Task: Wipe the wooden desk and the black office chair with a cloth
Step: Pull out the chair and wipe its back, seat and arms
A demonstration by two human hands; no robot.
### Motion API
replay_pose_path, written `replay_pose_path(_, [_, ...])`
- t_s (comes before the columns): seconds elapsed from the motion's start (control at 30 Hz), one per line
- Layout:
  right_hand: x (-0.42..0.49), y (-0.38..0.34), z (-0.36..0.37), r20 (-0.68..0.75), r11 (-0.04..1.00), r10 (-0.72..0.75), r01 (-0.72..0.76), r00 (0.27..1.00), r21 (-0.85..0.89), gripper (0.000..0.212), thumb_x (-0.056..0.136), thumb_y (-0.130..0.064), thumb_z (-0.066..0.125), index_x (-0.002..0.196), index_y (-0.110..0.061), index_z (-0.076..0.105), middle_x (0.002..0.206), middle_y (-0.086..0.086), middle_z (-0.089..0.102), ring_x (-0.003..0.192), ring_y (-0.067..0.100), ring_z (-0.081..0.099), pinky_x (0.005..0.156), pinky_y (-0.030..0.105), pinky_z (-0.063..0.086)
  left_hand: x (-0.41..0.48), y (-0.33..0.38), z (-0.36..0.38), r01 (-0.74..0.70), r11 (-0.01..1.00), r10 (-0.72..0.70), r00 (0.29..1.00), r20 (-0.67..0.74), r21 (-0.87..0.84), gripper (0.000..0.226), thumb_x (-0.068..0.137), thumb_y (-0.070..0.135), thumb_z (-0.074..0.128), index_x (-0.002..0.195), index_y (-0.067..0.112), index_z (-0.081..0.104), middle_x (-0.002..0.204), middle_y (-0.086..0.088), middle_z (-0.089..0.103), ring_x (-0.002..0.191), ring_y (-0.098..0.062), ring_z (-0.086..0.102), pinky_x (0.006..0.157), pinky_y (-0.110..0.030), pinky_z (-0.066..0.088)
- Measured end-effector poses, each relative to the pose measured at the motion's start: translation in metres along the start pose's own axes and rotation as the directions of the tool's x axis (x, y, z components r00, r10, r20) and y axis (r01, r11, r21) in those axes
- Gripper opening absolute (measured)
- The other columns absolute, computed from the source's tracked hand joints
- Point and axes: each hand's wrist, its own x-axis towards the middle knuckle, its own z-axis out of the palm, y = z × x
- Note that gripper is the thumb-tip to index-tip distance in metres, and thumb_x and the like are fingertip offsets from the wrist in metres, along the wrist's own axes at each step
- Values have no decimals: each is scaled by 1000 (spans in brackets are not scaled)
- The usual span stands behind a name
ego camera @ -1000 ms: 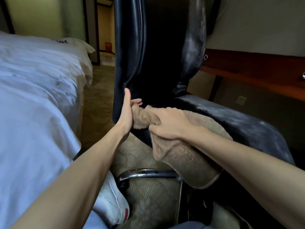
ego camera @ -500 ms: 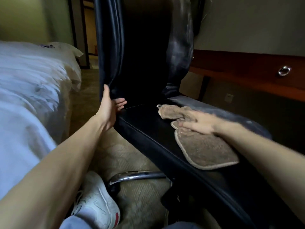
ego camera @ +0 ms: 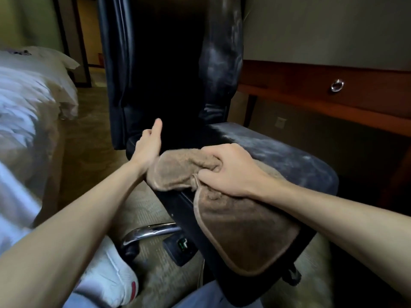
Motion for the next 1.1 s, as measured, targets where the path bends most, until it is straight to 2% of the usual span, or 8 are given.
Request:
replay_pose_path(0.1, [6, 8, -27, -165, 989, -36, 12, 986, -148, 30, 73, -51, 52, 94, -38, 69, 87, -10, 75, 87, 21, 70, 74, 37, 53, 9, 3, -7, 35, 988, -54, 991, 124, 154, 93, 93, 84, 19, 159, 21, 37, 163, -4, 38, 147, -26, 38, 124, -45, 24])
replay_pose_path(0.23, [43, 40, -63, -283, 896, 4, -129, 959, -425, 46, 72, -55, 48, 111, -37, 65, 100, -2, 76, 98, 36, 68, 75, 42, 48, 23, 11, -8, 75, 997, -75, 981, 179, 8, 88, 97, 79, 24, 153, 15, 47, 154, -3, 49, 137, -19, 49, 113, -30, 31])
replay_pose_path(0.4, [76, 106, -50, 157, 925, 271, -212, 950, -315, 72, 90, -62, 63, 153, -34, 39, 156, -4, 47, 152, 30, 29, 125, 49, 20, 26, 7, 15, -50, 999, 50, 996, -79, 5, 52, 97, 67, 42, 101, 22, 69, 116, 1, 72, 113, -22, 66, 108, -41, 47])
replay_pose_path(0.47, [68, 127, -17, 228, 955, 221, -163, 948, -248, 63, 95, -62, 57, 151, -38, 40, 148, -15, 51, 145, 25, 39, 118, 34, 33, 20, 3, 28, -172, 982, 158, 975, -158, -78, 36, 100, 51, 48, 91, 25, 71, 97, 7, 78, 94, -15, 72, 93, -43, 58])
replay_pose_path(0.6, [64, 142, 7, 145, 925, 302, -252, 942, -285, 66, 95, -70, 48, 151, -36, 42, 149, 7, 54, 136, 32, 48, 102, 40, 42, 11, 1, 33, -254, 965, 246, 964, -100, -68, 34, 102, 39, 52, 84, 21, 75, 73, 6, 75, 60, -4, 58, 64, -32, 48])
replay_pose_path(0.73, [53, 127, 6, 34, 908, 336, -314, 941, -278, 46, 99, -60, 49, 141, -40, 50, 135, 5, 64, 122, 34, 60, 85, 37, 40, 5, -3, 27, -269, 963, 267, 959, -96, -13, 40, 99, 45, 54, 74, 21, 74, 50, 7, 55, 46, -6, 44, 57, -31, 36])
replay_pose_path(0.97, [1, 34, 20, -70, 973, 230, -231, 971, -4, 34, 94, -54, 59, 125, -43, 61, 120, -8, 73, 116, 23, 64, 97, 39, 49, 2, 1, 22, -234, 969, 212, 953, -218, -80, 46, 99, 49, 52, 68, 20, 72, 49, 8, 59, 58, -14, 55, 73, -37, 44])
replay_pose_path(1.1, [-19, -13, 32, -71, 963, 194, -176, 978, 203, 32, 90, -53, 56, 119, -43, 62, 108, -15, 74, 106, 12, 68, 99, 43, 52, -5, -2, 12, -176, 953, 125, 970, -209, -248, 48, 105, 44, 50, 73, 14, 70, 45, 8, 52, 46, -7, 49, 60, -31, 41])
